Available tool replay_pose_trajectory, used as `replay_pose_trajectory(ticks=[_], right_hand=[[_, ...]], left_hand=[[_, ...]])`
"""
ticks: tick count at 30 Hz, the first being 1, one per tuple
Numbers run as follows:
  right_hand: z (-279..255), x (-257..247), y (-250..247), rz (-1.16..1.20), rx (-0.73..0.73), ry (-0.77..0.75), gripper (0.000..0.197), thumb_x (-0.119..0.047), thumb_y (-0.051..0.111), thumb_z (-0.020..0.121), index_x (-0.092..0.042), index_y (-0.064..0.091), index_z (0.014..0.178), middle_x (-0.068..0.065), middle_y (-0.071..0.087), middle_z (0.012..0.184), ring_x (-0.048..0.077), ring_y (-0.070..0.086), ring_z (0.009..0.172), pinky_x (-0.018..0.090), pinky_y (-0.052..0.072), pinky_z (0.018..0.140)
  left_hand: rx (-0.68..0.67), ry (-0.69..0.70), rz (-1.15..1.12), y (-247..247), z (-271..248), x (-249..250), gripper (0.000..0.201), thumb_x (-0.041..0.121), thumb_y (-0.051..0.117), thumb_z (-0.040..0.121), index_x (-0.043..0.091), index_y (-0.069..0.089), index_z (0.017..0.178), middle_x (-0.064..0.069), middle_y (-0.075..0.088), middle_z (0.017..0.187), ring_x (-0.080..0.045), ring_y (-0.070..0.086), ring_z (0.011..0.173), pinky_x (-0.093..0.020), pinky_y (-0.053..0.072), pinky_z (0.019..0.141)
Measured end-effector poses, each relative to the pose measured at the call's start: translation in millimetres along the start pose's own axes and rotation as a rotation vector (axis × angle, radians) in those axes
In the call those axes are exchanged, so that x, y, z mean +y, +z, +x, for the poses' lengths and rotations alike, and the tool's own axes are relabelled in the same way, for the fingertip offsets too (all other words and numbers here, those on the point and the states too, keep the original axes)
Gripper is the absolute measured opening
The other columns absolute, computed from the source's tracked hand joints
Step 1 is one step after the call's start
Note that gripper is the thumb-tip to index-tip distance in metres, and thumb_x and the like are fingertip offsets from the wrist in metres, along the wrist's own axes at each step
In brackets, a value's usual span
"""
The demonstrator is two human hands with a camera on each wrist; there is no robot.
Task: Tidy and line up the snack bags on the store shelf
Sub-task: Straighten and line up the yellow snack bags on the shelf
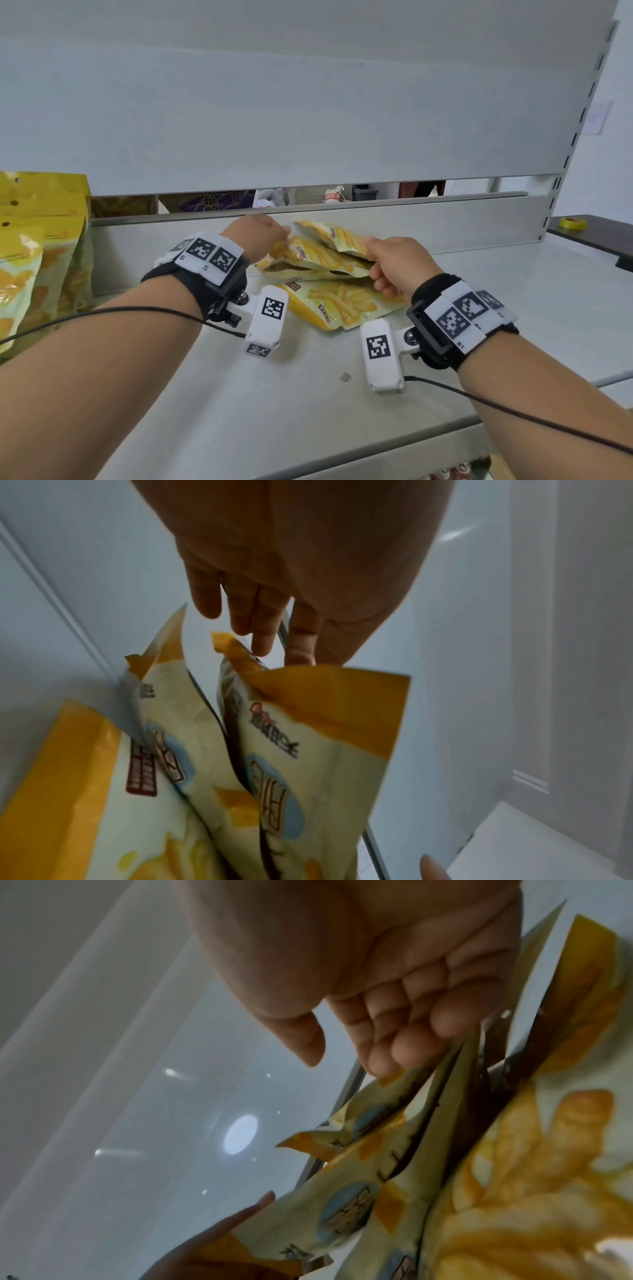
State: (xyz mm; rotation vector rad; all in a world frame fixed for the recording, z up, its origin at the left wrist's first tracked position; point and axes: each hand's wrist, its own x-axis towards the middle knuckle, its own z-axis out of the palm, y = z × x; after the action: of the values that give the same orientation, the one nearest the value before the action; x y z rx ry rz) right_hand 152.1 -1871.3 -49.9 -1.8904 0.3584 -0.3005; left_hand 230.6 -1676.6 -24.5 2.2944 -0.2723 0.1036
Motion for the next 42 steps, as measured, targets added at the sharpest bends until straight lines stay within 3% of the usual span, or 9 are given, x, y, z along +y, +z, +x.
replay_pose_trajectory(ticks=[4, 9, 17, 22, 25, 28, 34, 39, 42], right_hand=[[6.7, 3.5, -3.0, 0.129, -0.024, 0.096, 0.023, -0.03, 0.052, 0.092, -0.009, 0.051, 0.084, 0.01, 0.06, 0.07, 0.018, 0.054, 0.052, 0.027, 0.047, 0.05], [15.9, 11.0, -4.2, 0.157, -0.042, 0.15, 0.034, -0.029, 0.05, 0.094, -0.011, 0.043, 0.122, 0.013, 0.06, 0.071, 0.017, 0.052, 0.047, 0.024, 0.045, 0.047], [29.0, 6.9, -3.6, 0.196, 0.009, 0.227, 0.019, -0.03, 0.052, 0.094, -0.011, 0.051, 0.092, 0.009, 0.062, 0.074, 0.015, 0.051, 0.049, 0.018, 0.043, 0.039], [31.2, 8.2, -7.4, 0.393, 0.125, 0.134, 0.012, -0.006, 0.054, 0.092, -0.009, 0.057, 0.081, 0.007, 0.061, 0.082, 0.019, 0.065, 0.071, 0.028, 0.053, 0.06], [29.8, 8.8, -11.2, 0.434, 0.208, 0.0, 0.024, 0.001, 0.056, 0.088, -0.018, 0.06, 0.073, 0.003, 0.06, 0.084, 0.017, 0.061, 0.074, 0.03, 0.056, 0.063], [23.9, 1.0, -14.4, 0.512, 0.237, -0.13, 0.031, 0.005, 0.054, 0.084, -0.022, 0.061, 0.072, 0.001, 0.059, 0.093, 0.016, 0.057, 0.074, 0.024, 0.051, 0.054], [14.9, -30.6, -2.5, 0.482, 0.183, -0.378, 0.034, 0.003, 0.053, 0.085, -0.028, 0.061, 0.072, 0.001, 0.062, 0.113, 0.013, 0.059, 0.077, 0.027, 0.05, 0.06], [12.2, -55.4, 27.5, 0.456, 0.112, -0.463, 0.032, 0.001, 0.055, 0.086, -0.028, 0.061, 0.073, 0.007, 0.065, 0.113, 0.018, 0.06, 0.078, 0.041, 0.057, 0.072], [11.5, -68.1, 50.3, 0.422, 0.07, -0.493, 0.033, 0.002, 0.054, 0.085, -0.028, 0.06, 0.075, 0.002, 0.067, 0.099, 0.023, 0.063, 0.085, 0.053, 0.053, 0.084]], left_hand=[[-0.066, -0.013, 0.108, 0.9, 13.4, 1.2, 0.042, 0.045, 0.062, 0.087, 0.023, 0.055, 0.122, -0.005, 0.059, 0.126, -0.023, 0.056, 0.112, -0.033, 0.042, 0.095], [-0.229, -0.052, 0.198, 7.3, 23.1, 1.6, 0.072, 0.043, 0.066, 0.085, 0.029, 0.031, 0.146, -0.011, 0.054, 0.135, -0.023, 0.053, 0.114, -0.036, 0.034, 0.107], [-0.356, -0.102, 0.311, 6.4, 30.4, 5.2, 0.098, 0.054, 0.075, 0.068, 0.032, 0.024, 0.149, -0.001, 0.037, 0.151, -0.027, 0.039, 0.134, -0.038, 0.03, 0.11], [-0.323, -0.039, 0.078, 10.1, 22.3, 2.9, 0.127, 0.063, 0.079, 0.028, 0.034, 0.035, 0.143, -0.006, 0.043, 0.143, -0.03, 0.044, 0.129, -0.046, 0.032, 0.112], [-0.235, -0.017, -0.071, 9.1, 17.1, -3.8, 0.095, 0.072, 0.078, 0.045, 0.028, 0.056, 0.125, -0.008, 0.059, 0.125, -0.032, 0.059, 0.112, -0.048, 0.042, 0.104], [-0.076, 0.015, -0.212, 1.2, 11.5, -6.9, 0.024, 0.037, 0.064, 0.087, 0.015, 0.068, 0.095, -0.016, 0.069, 0.106, -0.036, 0.066, 0.087, -0.049, 0.052, 0.088], [0.006, -0.042, -0.381, -28.0, -15.2, -19.0, 0.01, 0.011, 0.064, 0.088, 0.004, 0.069, 0.094, -0.029, 0.067, 0.104, -0.042, 0.062, 0.09, -0.058, 0.05, 0.09], [0.268, -0.11, -0.618, -61.2, -36.1, -48.2, 0.012, 0.009, 0.06, 0.091, 0.011, 0.054, 0.081, -0.013, 0.064, 0.073, -0.017, 0.062, 0.044, -0.025, 0.051, 0.039], [0.404, -0.158, -0.753, -71.3, -45.9, -70.9, 0.023, 0.008, 0.06, 0.091, 0.014, 0.05, 0.072, -0.007, 0.064, 0.064, -0.015, 0.061, 0.042, -0.026, 0.052, 0.04]])
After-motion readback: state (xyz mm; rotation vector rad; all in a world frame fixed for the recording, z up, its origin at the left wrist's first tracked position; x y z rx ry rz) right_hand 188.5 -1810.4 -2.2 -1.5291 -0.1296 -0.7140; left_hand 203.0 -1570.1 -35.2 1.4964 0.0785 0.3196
